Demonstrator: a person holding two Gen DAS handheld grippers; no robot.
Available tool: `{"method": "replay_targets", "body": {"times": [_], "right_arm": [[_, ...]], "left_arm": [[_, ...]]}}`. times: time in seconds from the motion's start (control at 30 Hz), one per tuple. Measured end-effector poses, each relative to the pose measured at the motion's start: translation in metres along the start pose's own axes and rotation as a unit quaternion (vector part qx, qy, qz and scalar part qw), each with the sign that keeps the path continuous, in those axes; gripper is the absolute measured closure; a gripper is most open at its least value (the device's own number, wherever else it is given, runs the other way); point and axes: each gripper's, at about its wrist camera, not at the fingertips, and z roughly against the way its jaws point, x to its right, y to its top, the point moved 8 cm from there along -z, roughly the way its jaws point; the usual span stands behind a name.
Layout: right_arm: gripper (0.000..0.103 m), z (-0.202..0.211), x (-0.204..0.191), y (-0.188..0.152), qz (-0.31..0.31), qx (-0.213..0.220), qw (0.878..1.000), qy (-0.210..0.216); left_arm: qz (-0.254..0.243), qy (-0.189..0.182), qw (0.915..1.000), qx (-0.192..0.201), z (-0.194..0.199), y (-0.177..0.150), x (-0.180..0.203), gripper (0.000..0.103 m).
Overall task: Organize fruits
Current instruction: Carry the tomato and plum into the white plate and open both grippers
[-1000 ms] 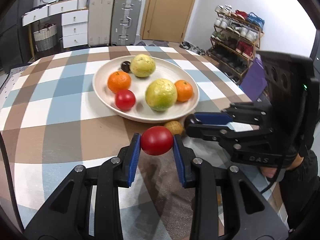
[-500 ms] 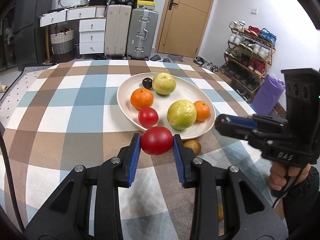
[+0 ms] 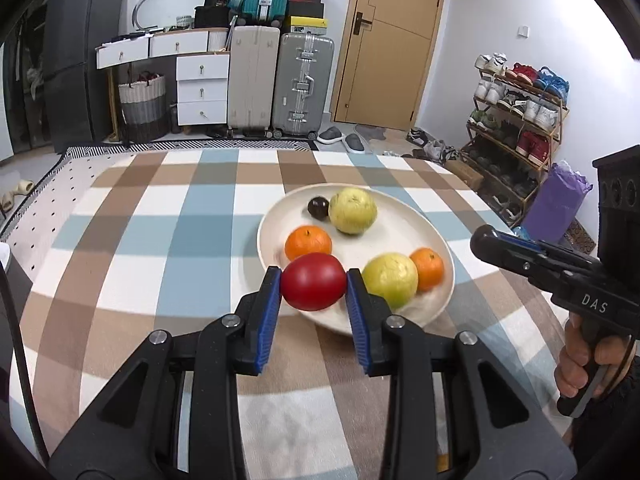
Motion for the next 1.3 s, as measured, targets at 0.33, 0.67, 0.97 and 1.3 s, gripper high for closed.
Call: {"method": "replay_targets", "body": {"times": [0.33,0.67,0.97,1.3], "right_arm": [[0.078,-0.014,0.011,0.021,-0.002,0.006,1.000,-0.015],[0.078,-0.039,0.033,0.026,-0.019,-0.005,0.999,-0.036],[0.078,-0.059,0.036,0.020,-0.004,-0.026,0.999,-0.041],[0.077,-0.070,0.034,0.013,0.001,-0.036,0.999,-0.041]], "left_arm": [[-0.005,0.007,0.9999,0.011,-0.024,0.027,0.006,0.073],[-0.014,0.003,0.9999,0.001,-0.059,0.038,0.020,0.073],[-0.028,0.004,0.9995,-0.014,-0.084,0.029,0.024,0.073],[-0.028,-0.003,0.9994,-0.020,-0.088,0.026,0.025,0.073]]}}
